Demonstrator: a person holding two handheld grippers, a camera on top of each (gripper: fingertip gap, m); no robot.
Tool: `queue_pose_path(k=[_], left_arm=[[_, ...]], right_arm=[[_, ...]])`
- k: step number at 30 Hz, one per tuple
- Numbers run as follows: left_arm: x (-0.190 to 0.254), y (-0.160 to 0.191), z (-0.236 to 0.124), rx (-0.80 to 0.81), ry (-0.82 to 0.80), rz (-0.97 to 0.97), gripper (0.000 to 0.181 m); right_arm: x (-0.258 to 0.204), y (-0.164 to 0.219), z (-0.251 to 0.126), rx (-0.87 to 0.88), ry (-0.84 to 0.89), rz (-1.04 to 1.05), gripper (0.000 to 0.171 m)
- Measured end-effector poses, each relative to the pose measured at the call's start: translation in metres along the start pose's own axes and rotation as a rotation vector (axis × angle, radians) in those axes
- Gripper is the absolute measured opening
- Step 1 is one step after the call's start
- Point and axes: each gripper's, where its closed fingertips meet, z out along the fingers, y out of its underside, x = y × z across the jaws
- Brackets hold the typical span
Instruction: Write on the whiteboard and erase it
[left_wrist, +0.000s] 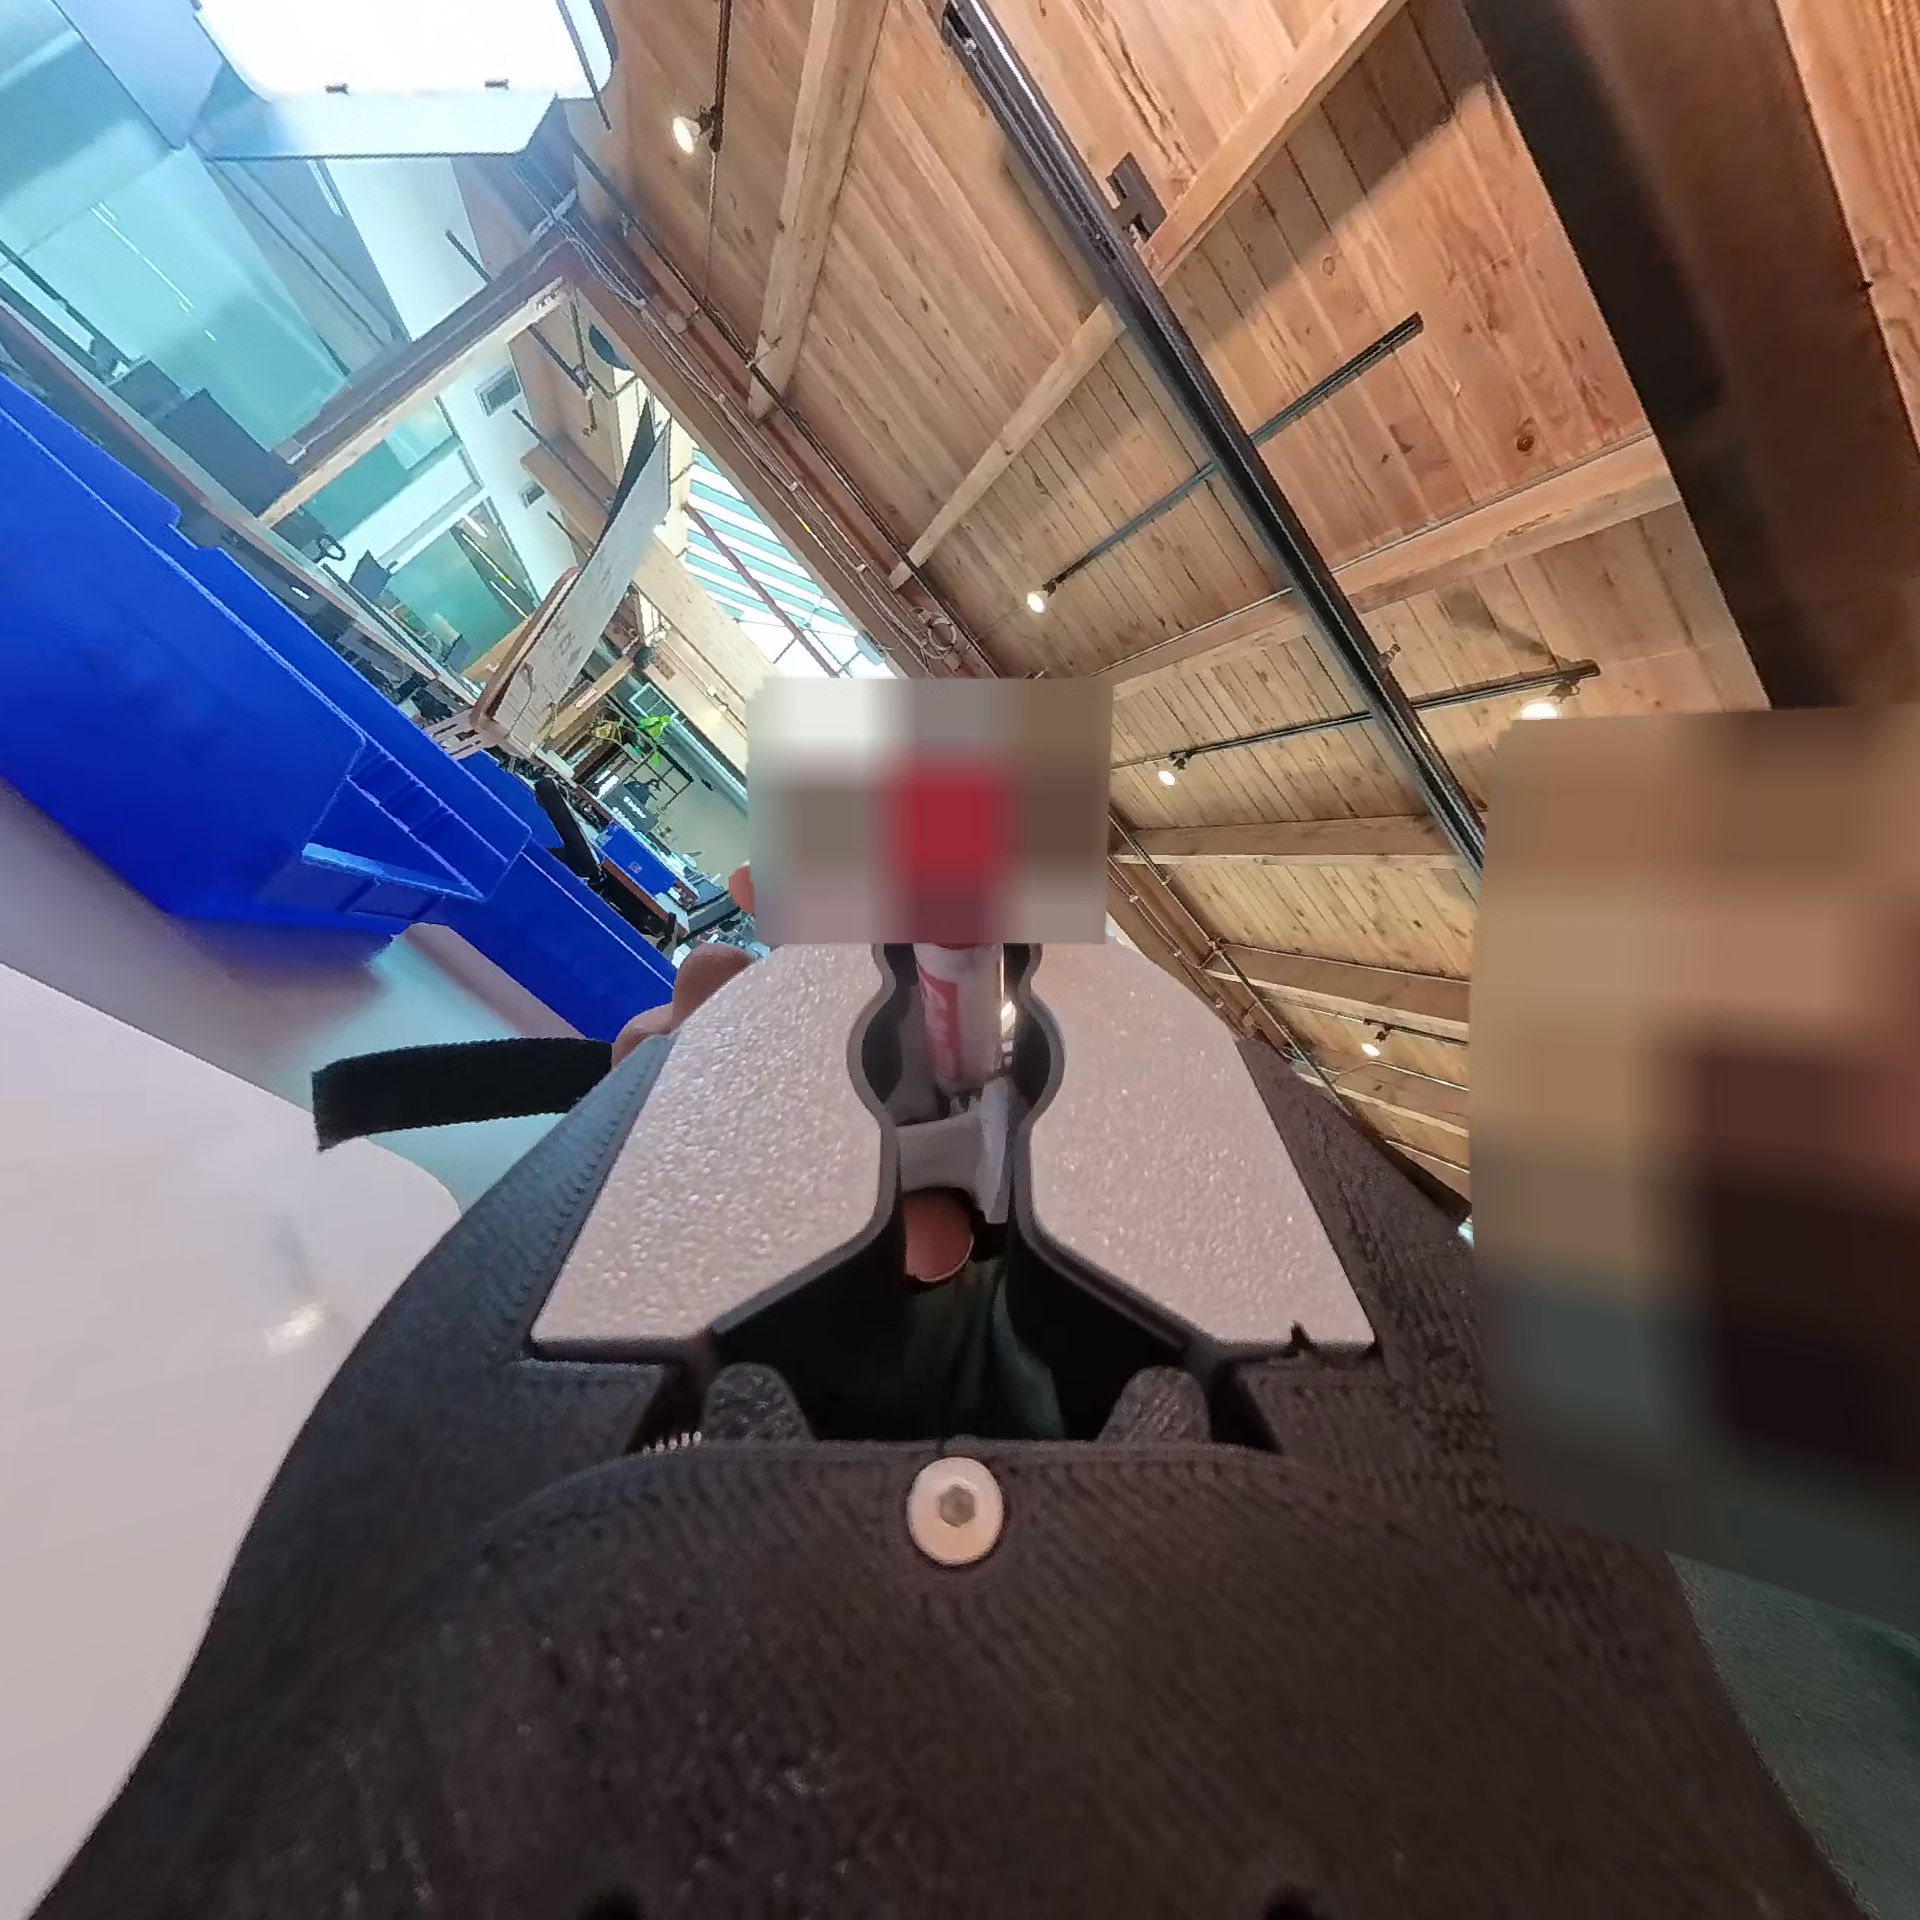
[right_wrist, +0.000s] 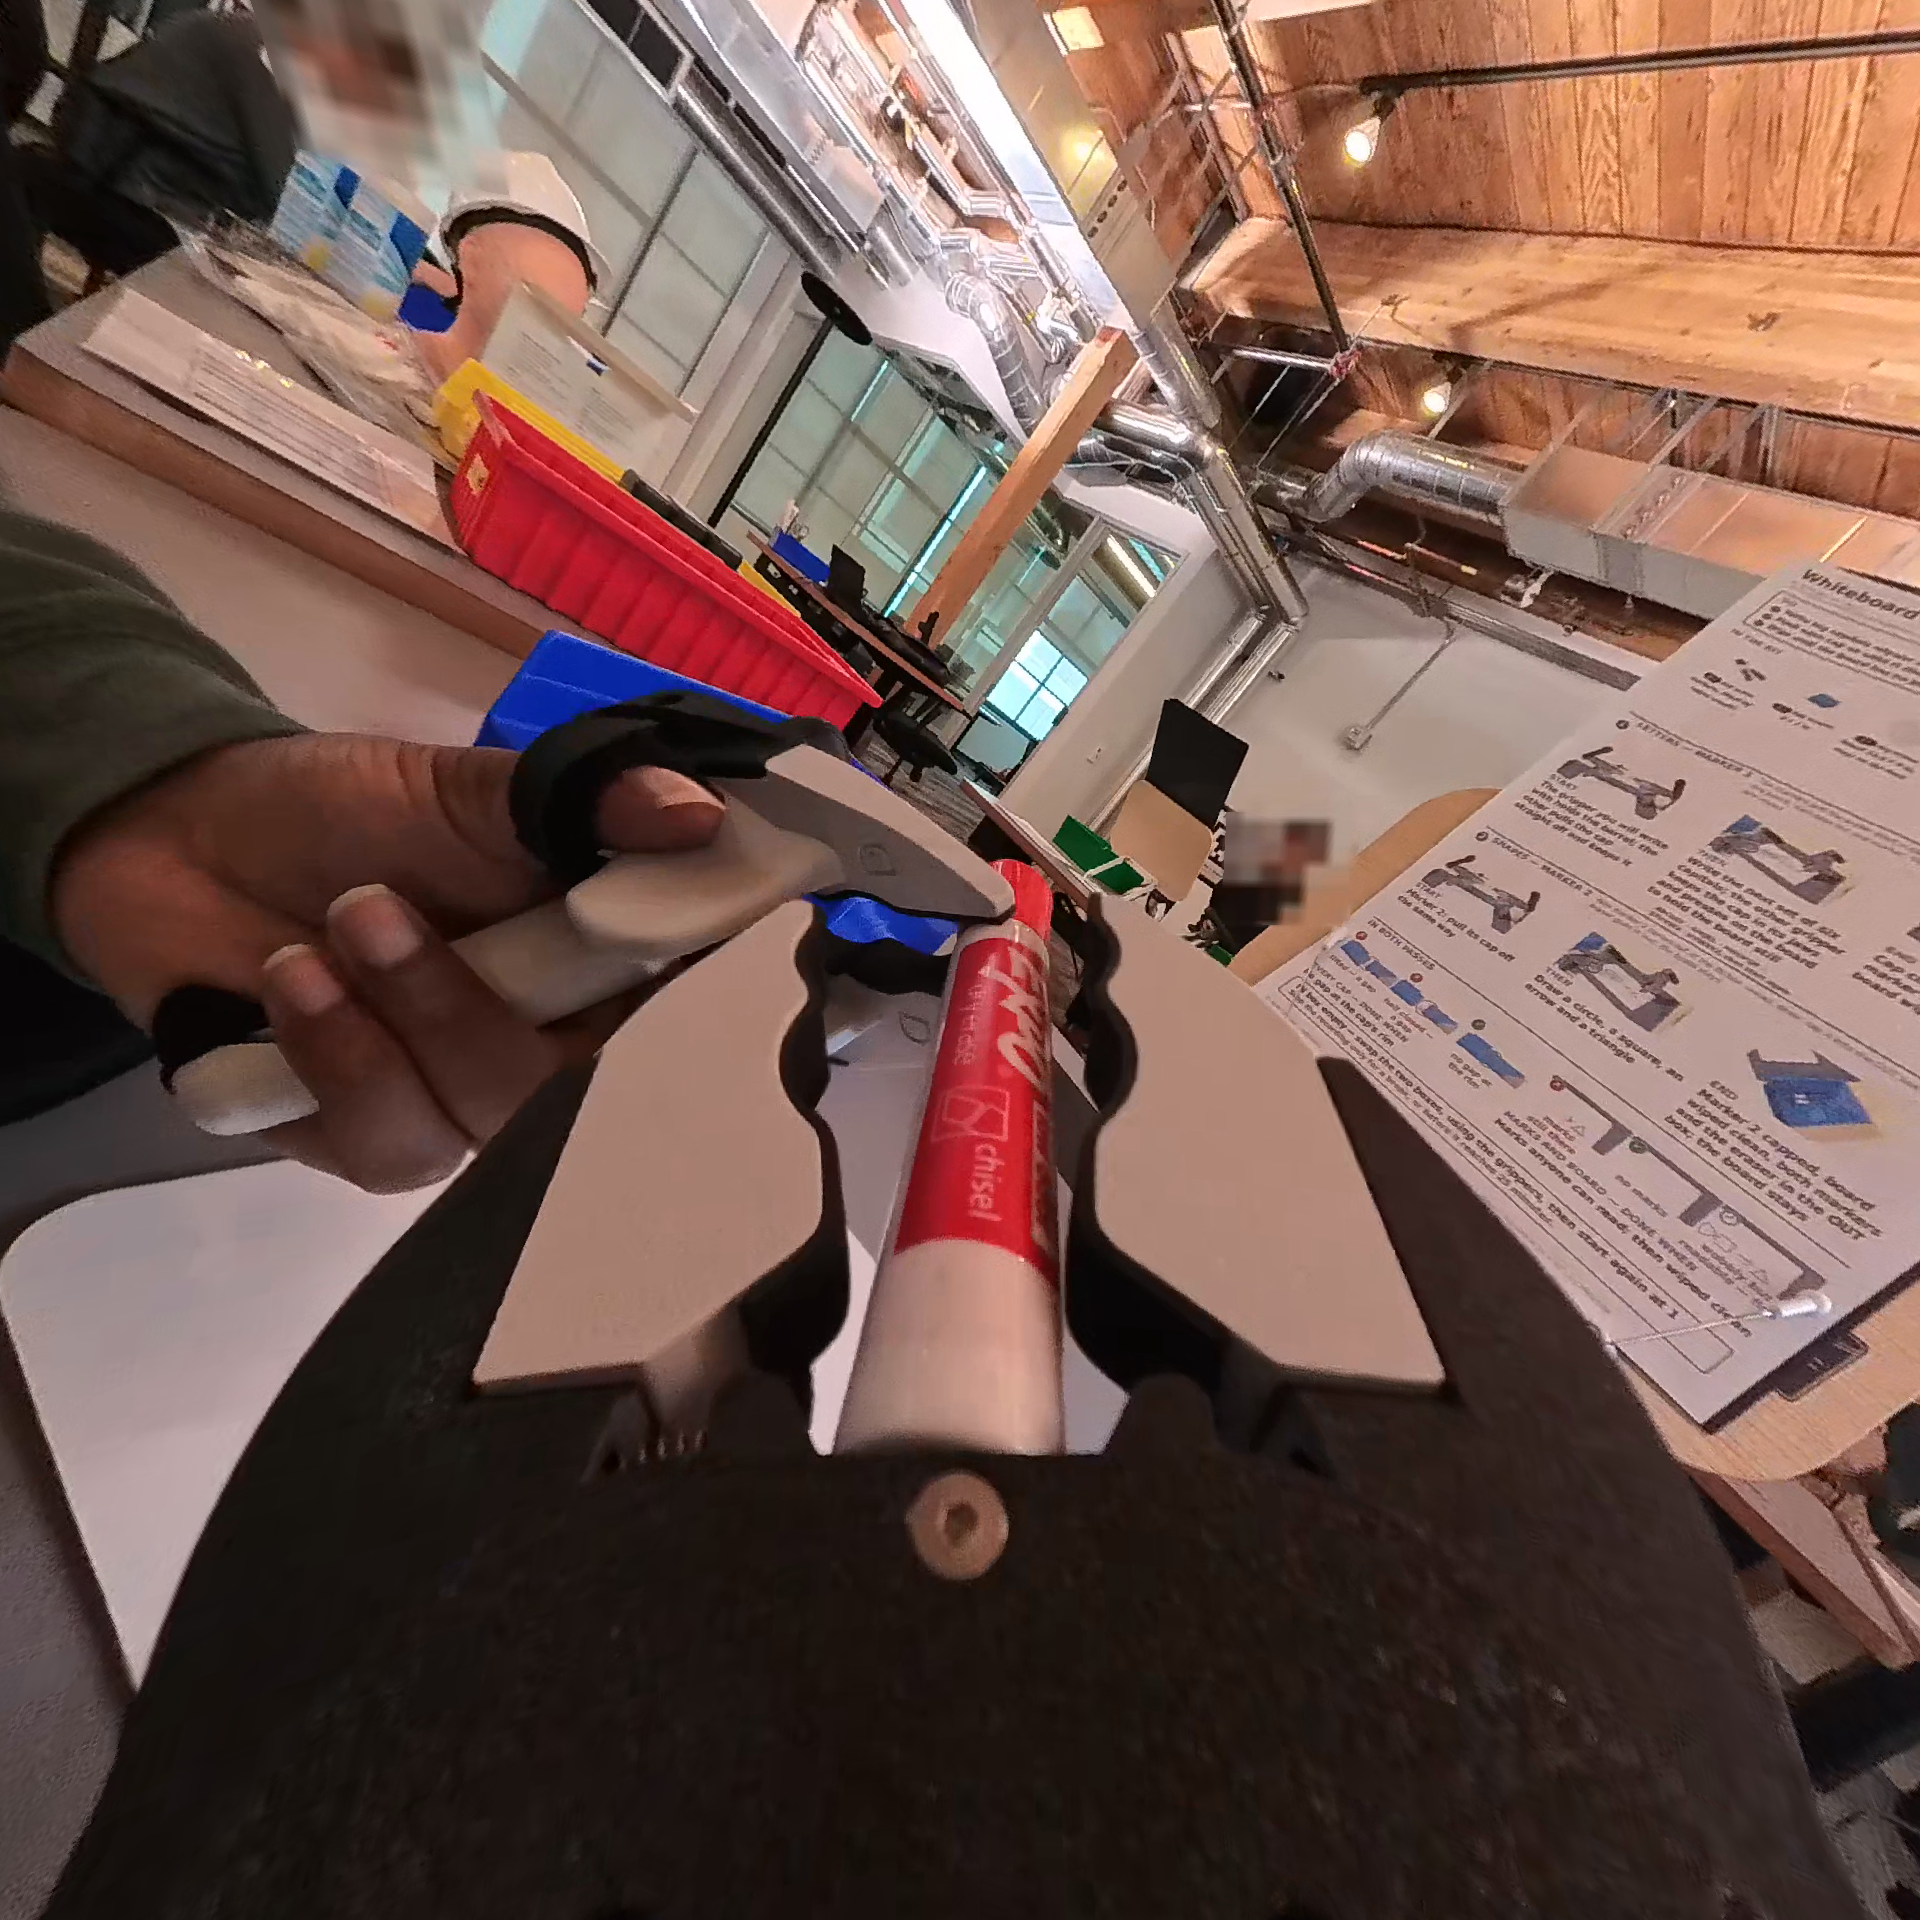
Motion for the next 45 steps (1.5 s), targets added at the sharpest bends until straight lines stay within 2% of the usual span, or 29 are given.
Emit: queue_pose_path(k=[5,9,17,22,26,28,32,36,41,45], left_arm=[[0.004,0.003,0.000,0.008,-0.023,0.071,0.017],[0.011,0.005,0.001,-0.001,-0.024,0.147,0.017],[0.015,0.007,0.004,-0.054,-0.022,0.180,0.017],[0.015,-0.010,-0.003,-0.084,-0.023,0.249,0.033],[0.001,-0.011,-0.020,-0.361,-0.141,0.711,0.035],[-0.008,-0.006,-0.030,-0.467,-0.191,0.831,0.036],[-0.016,0.012,-0.034,-0.537,-0.195,0.864,0.031],[-0.022,0.018,-0.037,-0.597,-0.220,0.933,0.022],[-0.015,0.010,-0.036,-0.550,-0.209,0.928,0.025],[-0.019,0.016,-0.038,-0.596,-0.219,0.935,0.022]], right_arm=[[0.005,0.002,-0.002,-0.003,0.033,-0.032,0.035],[0.004,-0.002,-0.004,0.023,0.019,-0.029,0.035],[0.005,-0.005,-0.007,0.006,-0.014,-0.001,0.034],[0.014,-0.010,-0.010,0.024,-0.070,0.173,0.034],[0.014,-0.004,-0.015,0.032,-0.234,0.509,0.034],[0.007,0.005,-0.016,0.006,-0.328,0.636,0.034],[-0.011,0.024,-0.013,-0.049,-0.438,0.763,0.034],[-0.021,0.028,-0.012,-0.034,-0.512,0.850,0.034],[-0.025,0.031,-0.012,-0.047,-0.539,0.859,0.034],[-0.026,0.032,-0.012,-0.051,-0.544,0.863,0.034]])
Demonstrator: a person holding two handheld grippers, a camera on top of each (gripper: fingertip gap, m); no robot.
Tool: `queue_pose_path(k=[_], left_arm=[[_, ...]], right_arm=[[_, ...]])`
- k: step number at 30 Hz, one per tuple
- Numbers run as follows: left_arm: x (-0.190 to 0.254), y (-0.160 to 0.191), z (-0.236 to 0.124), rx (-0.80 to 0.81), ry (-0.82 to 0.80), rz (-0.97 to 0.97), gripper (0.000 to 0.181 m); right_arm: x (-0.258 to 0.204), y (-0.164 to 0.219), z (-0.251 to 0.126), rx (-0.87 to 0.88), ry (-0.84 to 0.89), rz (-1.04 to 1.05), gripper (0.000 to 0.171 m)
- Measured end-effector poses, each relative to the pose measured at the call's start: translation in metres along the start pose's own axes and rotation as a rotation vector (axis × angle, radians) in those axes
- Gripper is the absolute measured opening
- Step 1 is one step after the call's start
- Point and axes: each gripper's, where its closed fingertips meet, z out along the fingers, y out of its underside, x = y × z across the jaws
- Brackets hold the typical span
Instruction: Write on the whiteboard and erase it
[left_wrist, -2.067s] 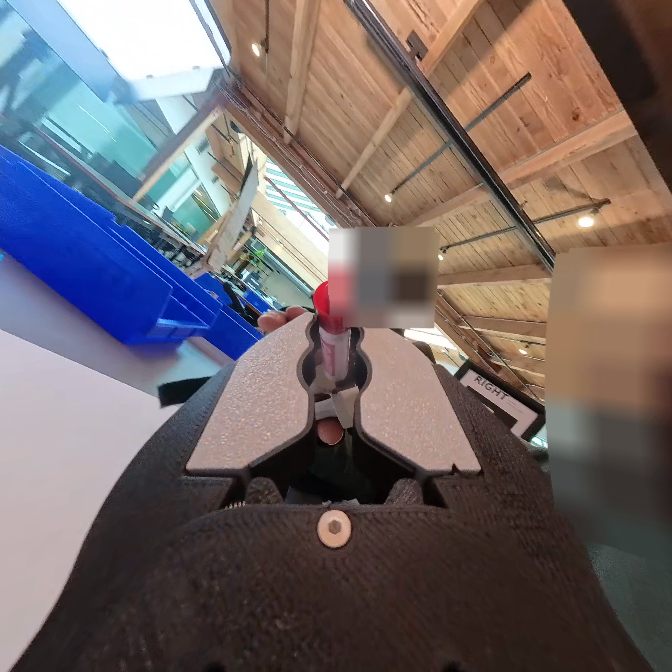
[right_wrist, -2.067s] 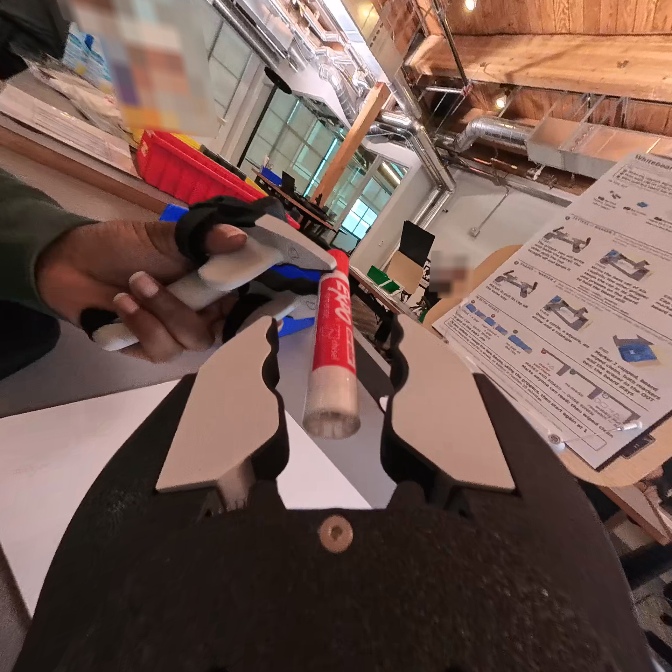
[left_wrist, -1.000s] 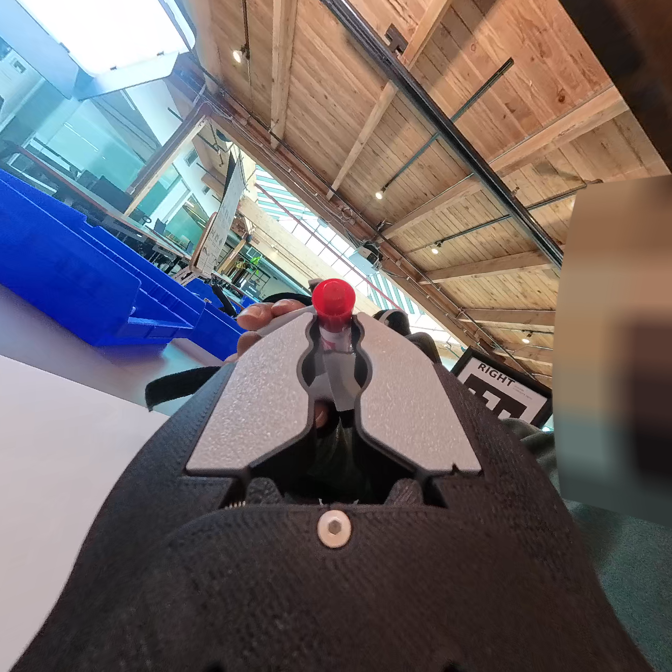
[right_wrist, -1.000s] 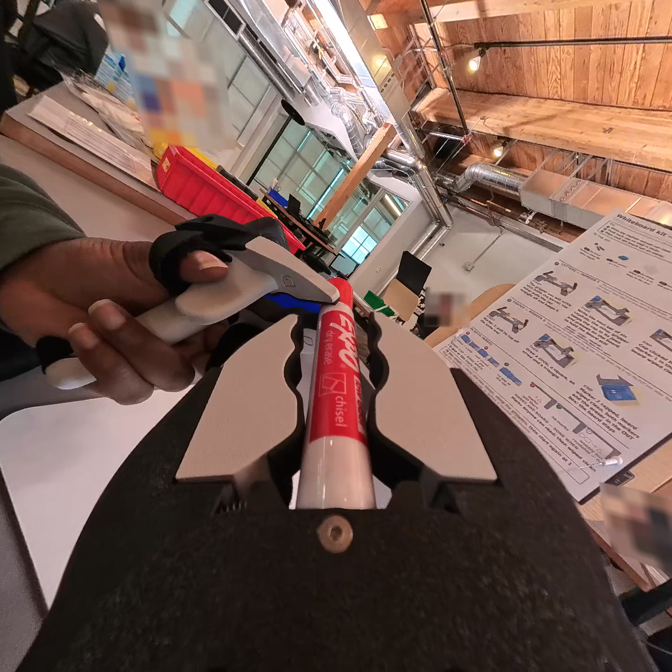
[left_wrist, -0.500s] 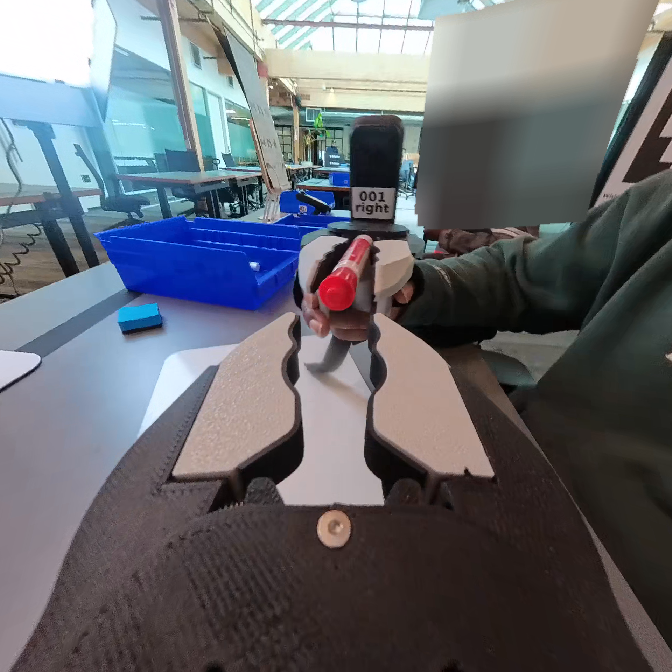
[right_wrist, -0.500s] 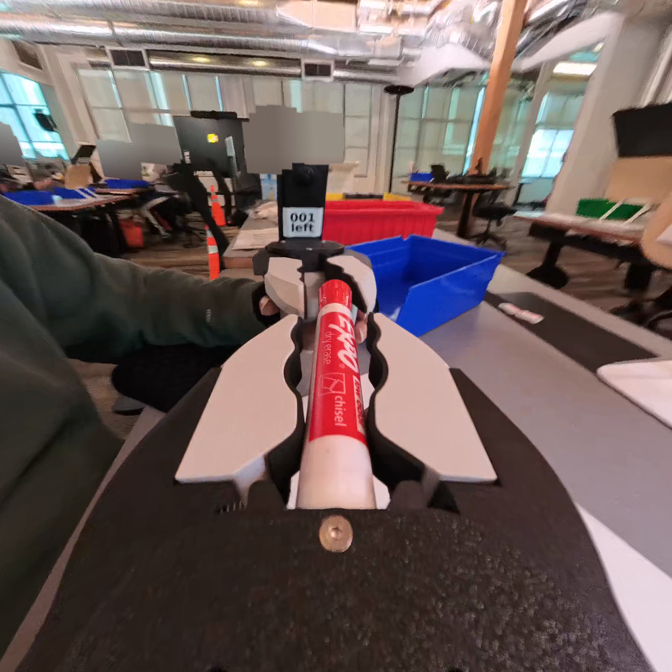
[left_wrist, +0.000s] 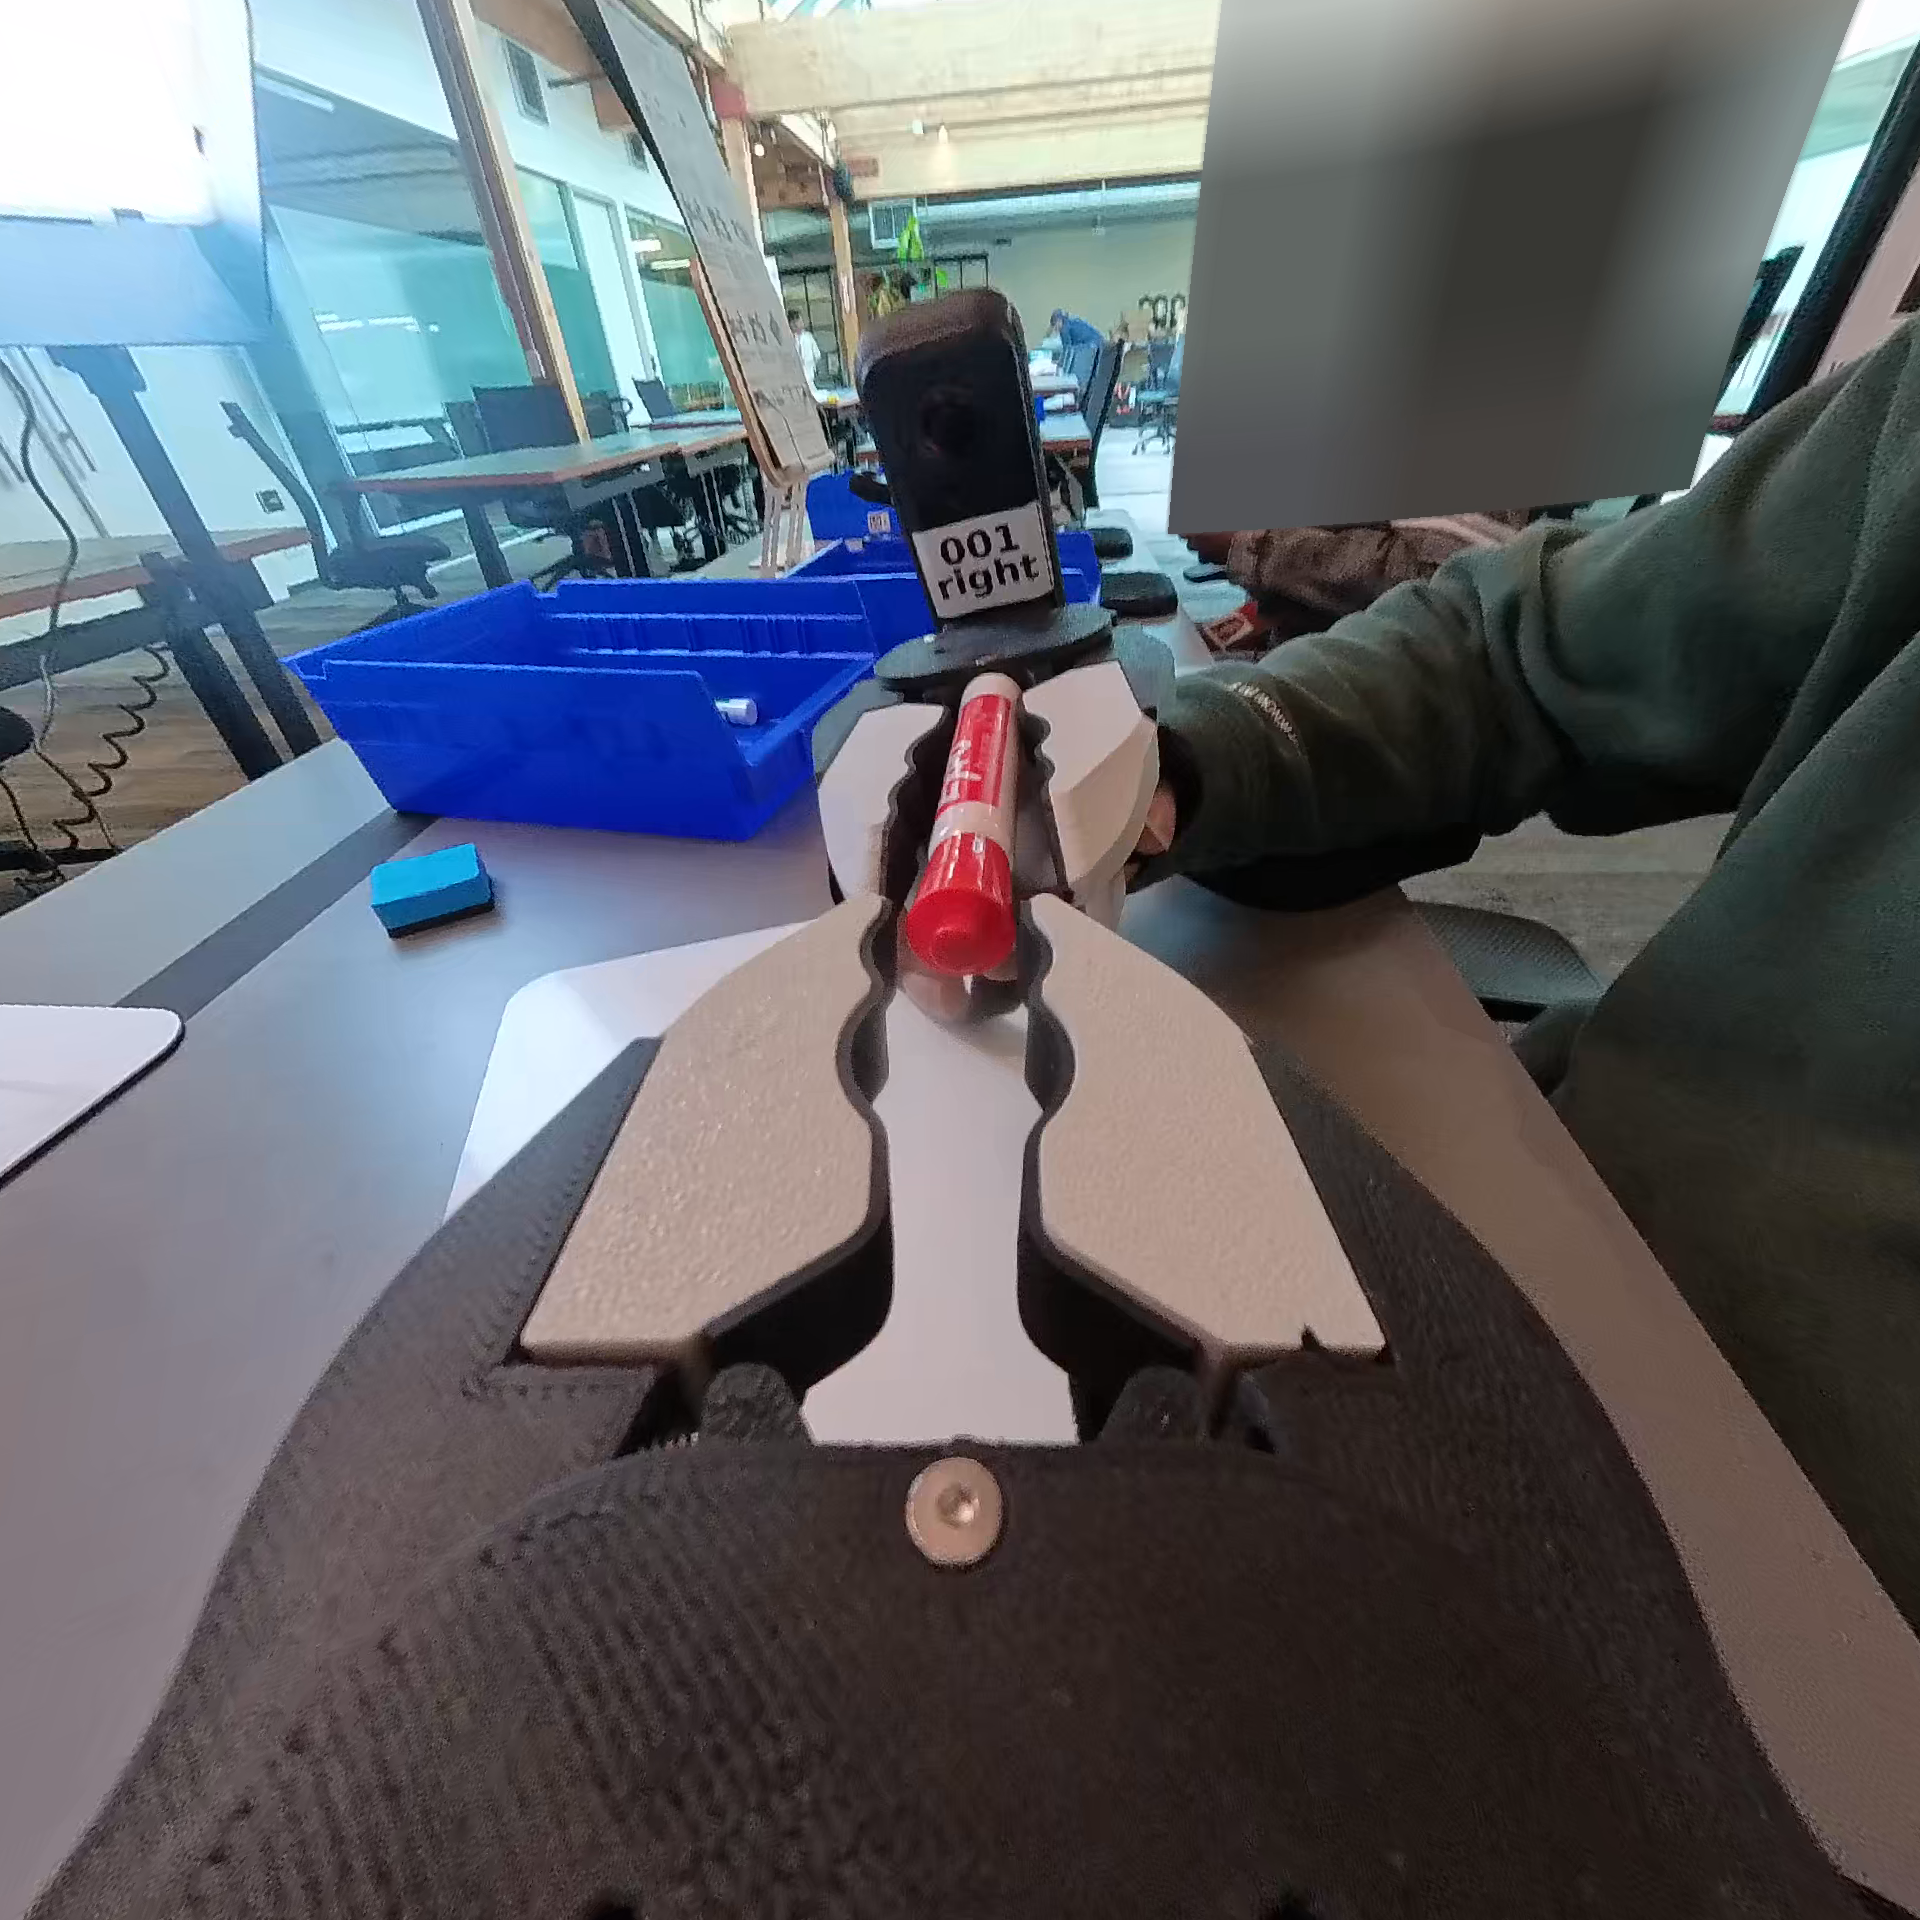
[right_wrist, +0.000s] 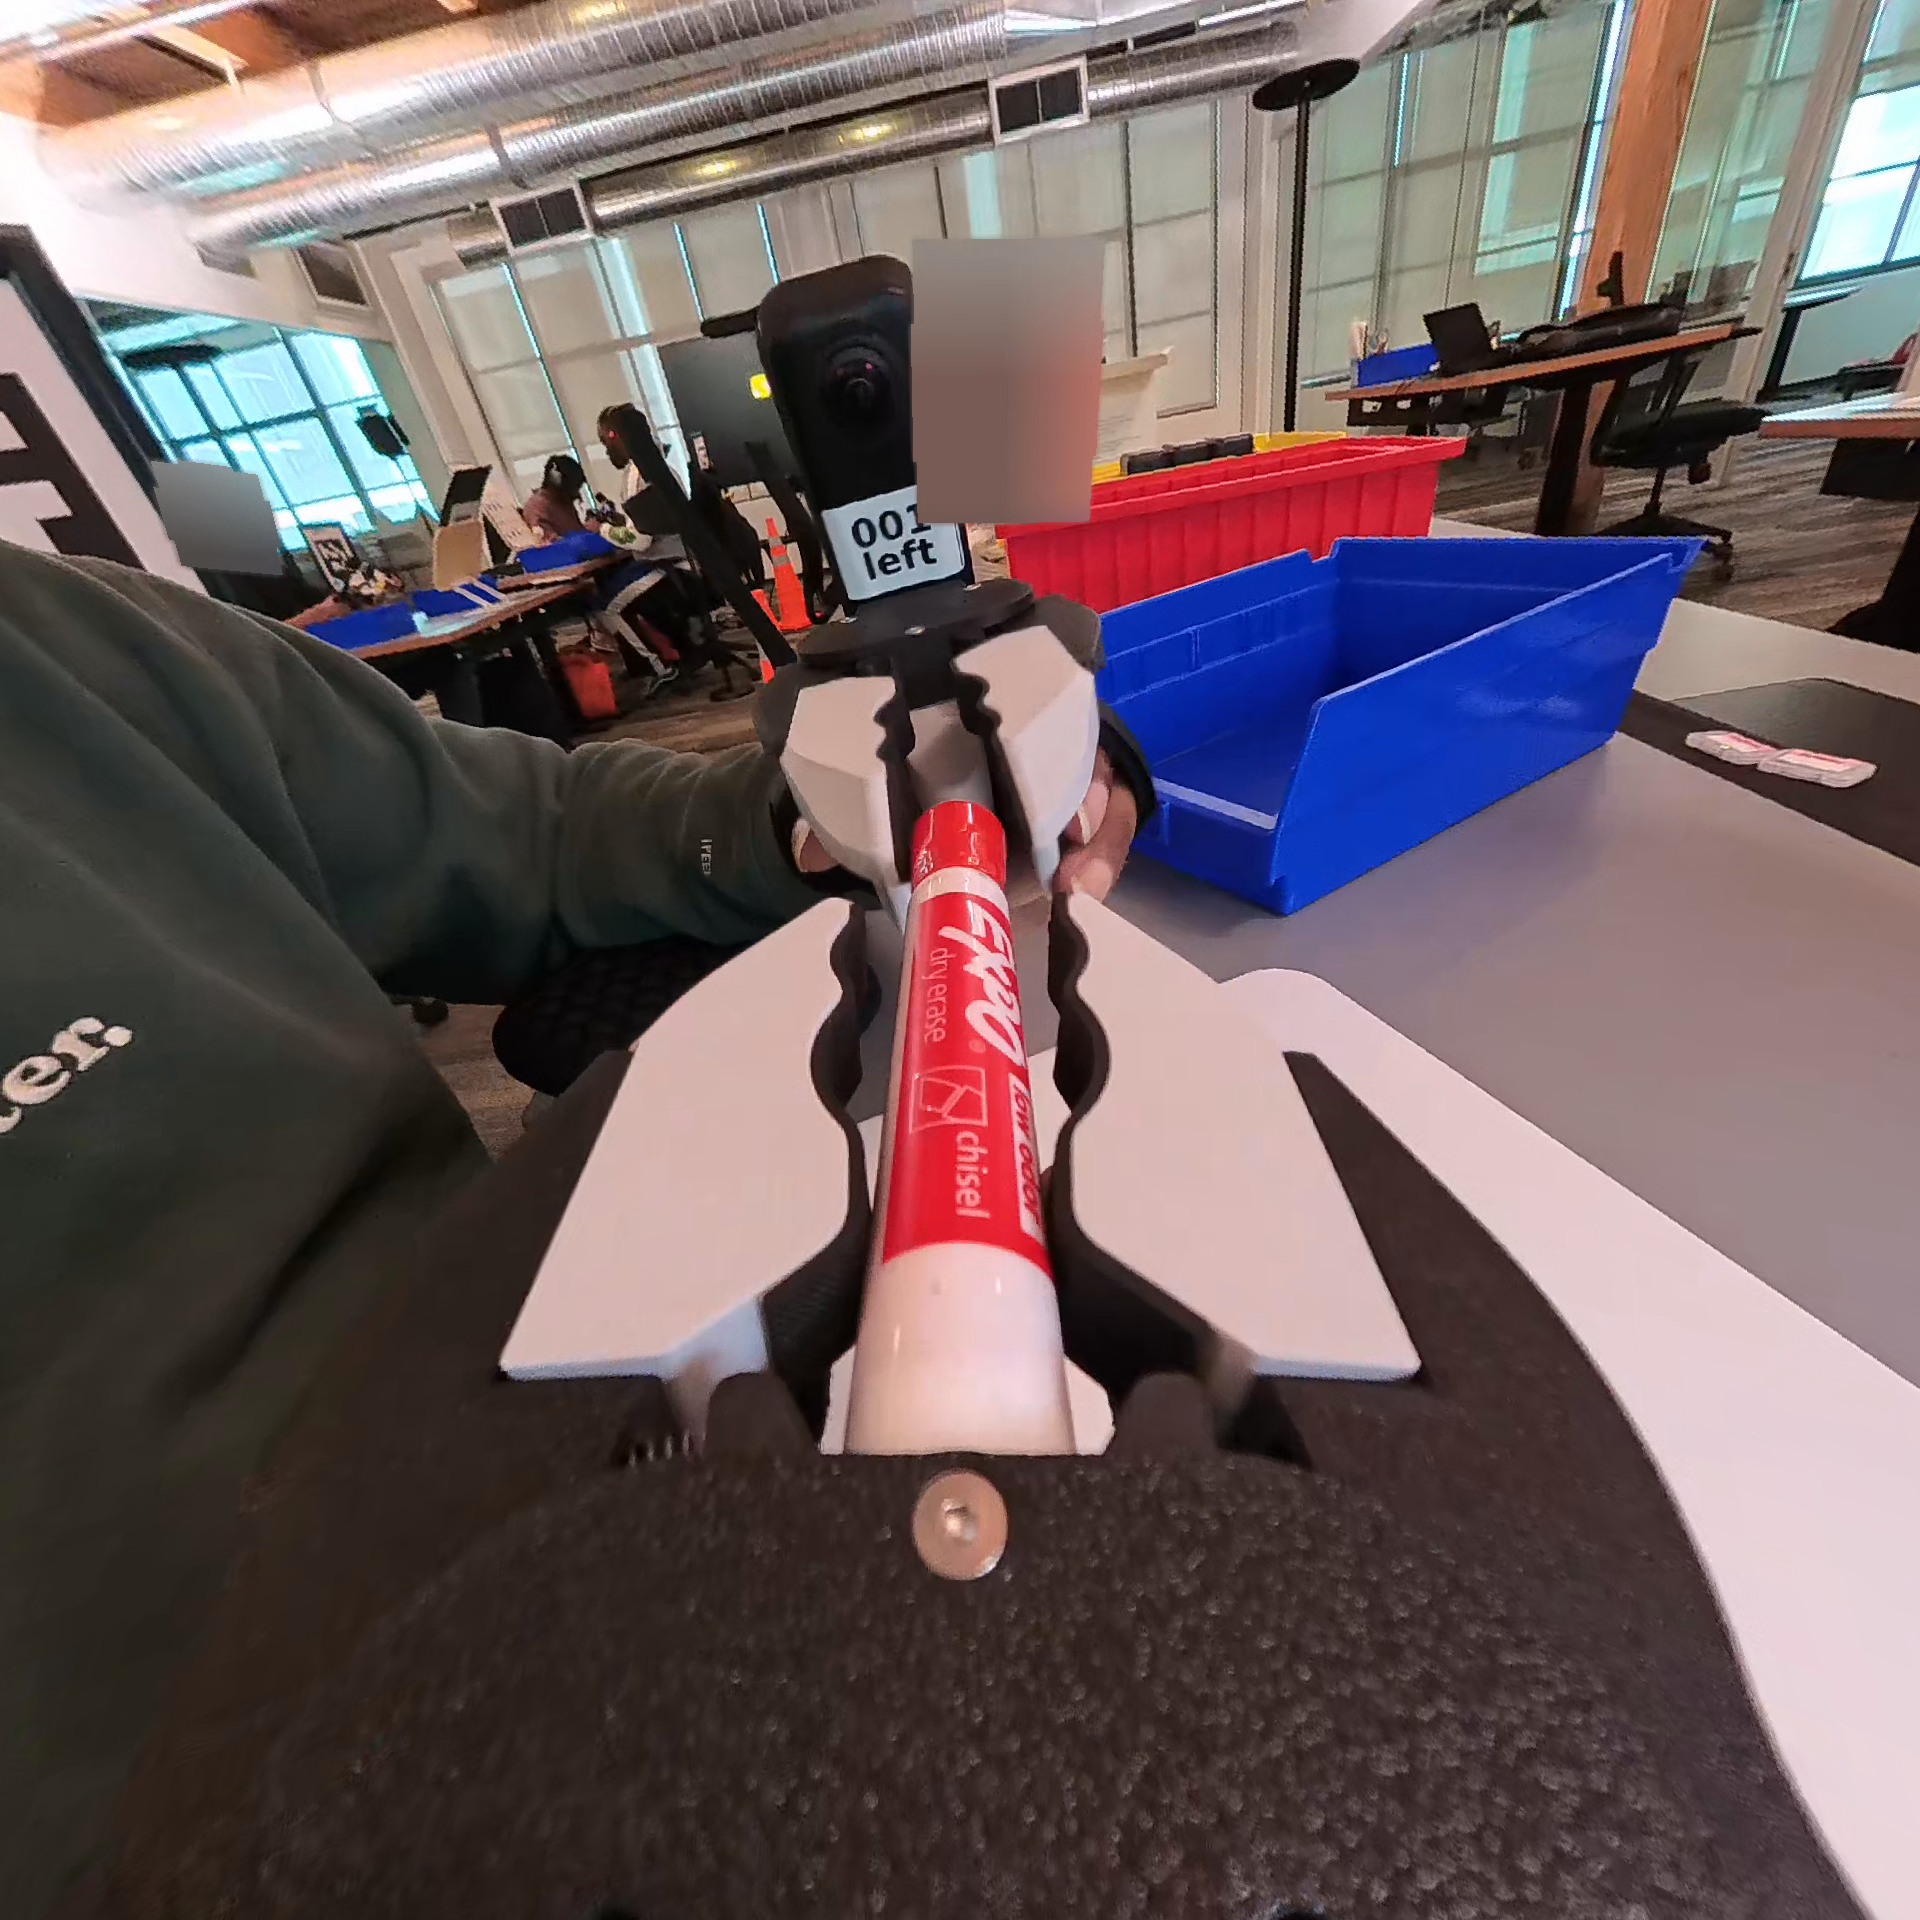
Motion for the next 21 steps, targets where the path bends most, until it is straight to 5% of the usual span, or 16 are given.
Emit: queue_pose_path(k=[21], left_arm=[[0.008,0.025,0.004,-0.137,0.053,-0.052,0.019]], right_arm=[[-0.001,0.013,0.001,-0.104,0.062,-0.138,0.042]])
